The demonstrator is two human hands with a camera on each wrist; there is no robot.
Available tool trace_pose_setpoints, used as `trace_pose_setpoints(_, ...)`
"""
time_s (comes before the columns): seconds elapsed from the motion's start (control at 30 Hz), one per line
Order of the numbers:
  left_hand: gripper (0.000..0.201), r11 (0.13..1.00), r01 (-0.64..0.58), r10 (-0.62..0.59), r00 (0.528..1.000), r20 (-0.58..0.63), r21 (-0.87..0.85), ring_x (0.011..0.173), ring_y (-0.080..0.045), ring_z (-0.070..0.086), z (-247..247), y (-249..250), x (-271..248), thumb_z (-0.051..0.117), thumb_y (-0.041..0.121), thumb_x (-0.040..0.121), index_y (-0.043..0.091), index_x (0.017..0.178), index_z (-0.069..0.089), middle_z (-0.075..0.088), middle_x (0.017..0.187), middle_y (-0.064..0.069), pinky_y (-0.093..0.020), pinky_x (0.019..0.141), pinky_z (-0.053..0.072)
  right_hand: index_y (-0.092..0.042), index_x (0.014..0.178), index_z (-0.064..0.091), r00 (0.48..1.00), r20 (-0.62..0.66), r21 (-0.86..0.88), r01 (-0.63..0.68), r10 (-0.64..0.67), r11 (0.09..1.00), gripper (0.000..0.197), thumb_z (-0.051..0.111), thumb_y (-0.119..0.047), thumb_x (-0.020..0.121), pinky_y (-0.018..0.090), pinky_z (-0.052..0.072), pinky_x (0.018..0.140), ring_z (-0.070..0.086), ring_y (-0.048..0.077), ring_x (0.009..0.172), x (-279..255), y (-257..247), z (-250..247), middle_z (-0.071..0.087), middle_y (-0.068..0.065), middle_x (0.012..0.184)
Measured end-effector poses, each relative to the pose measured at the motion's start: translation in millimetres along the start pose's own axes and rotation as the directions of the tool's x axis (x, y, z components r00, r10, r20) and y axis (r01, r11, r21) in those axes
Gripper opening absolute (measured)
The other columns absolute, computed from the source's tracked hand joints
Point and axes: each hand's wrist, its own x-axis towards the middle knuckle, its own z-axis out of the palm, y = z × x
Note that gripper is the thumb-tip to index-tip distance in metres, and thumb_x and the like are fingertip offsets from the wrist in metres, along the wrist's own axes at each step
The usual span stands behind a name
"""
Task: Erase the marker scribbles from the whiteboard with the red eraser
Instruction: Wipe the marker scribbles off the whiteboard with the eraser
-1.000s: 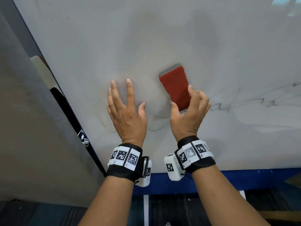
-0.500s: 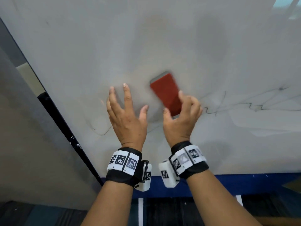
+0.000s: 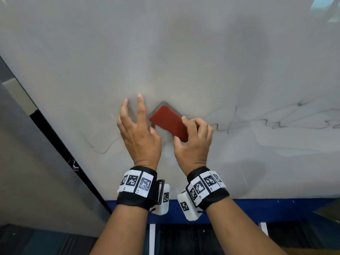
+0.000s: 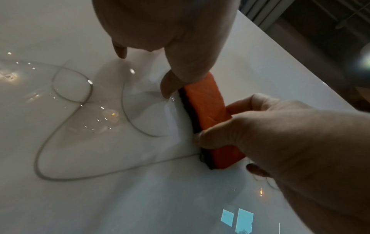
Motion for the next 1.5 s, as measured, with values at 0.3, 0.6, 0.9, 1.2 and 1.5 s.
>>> trace_pose_setpoints(0.3,0.1,0.998,0.034,-0.035,0.998,0.043,0.044,0.141,-0.038,0.026,7,12,-7,0.079,0.037,0.076,0.018,0.156,0.022,0.018,0.159,-0.019,-0.051,0.113,0.029,-0.018,0.126,0.053,0.982,-0.165,0.021,-0.091,0.093,0.996,0.064,0.078,-0.014,0.068,0.038,0.042,0.094,0.047,0.03,0.102,16,6,-8,0.052,0.014,0.117)
trace_pose_setpoints(0.6,0.083,0.994,-0.095,0.093,0.995,0.033,0.057,0.133,-0.033,0.038,17,23,-11,0.077,0.019,0.076,0.029,0.149,0.037,0.03,0.155,-0.013,-0.051,0.105,0.036,-0.009,0.128,0.059,0.967,-0.226,0.005,-0.12,0.118,0.993,0.063,0.081,-0.016,0.069,0.04,0.043,0.095,0.044,0.023,0.104,38,22,-32,0.052,0.014,0.117)
trace_pose_setpoints(0.9,0.087,0.997,-0.06,0.058,0.998,0.038,0.057,0.146,-0.034,0.018,26,35,-20,0.072,0.027,0.081,0.023,0.154,0.026,0.016,0.161,-0.016,-0.055,0.115,0.028,-0.017,0.126,0.059,0.991,-0.122,-0.006,-0.054,0.053,0.999,0.062,0.077,-0.015,0.066,0.042,0.043,0.095,0.047,0.028,0.104,28,28,-31,0.054,0.011,0.116)
trace_pose_setpoints(1.2,0.083,1.0,-0.021,0.021,0.999,-0.03,-0.016,0.133,-0.034,0.037,30,50,-19,0.077,0.013,0.074,0.023,0.148,0.039,0.032,0.152,-0.013,-0.055,0.105,0.039,-0.017,0.127,0.056,0.996,-0.069,-0.007,-0.056,0.056,0.998,0.063,0.076,-0.014,0.067,0.043,0.044,0.091,0.044,0.028,0.104,19,34,-33,0.052,0.013,0.118)
trace_pose_setpoints(1.5,0.084,0.997,-0.041,0.037,0.997,0.062,0.07,0.146,-0.034,0.018,34,56,-28,0.069,0.035,0.084,0.027,0.155,0.025,0.016,0.161,-0.015,-0.059,0.109,0.034,-0.008,0.131,0.055,0.964,-0.213,0.017,-0.162,0.162,0.987,0.065,0.075,-0.013,0.069,0.039,0.039,0.097,0.041,0.027,0.106,35,44,-42,0.05,0.018,0.121)
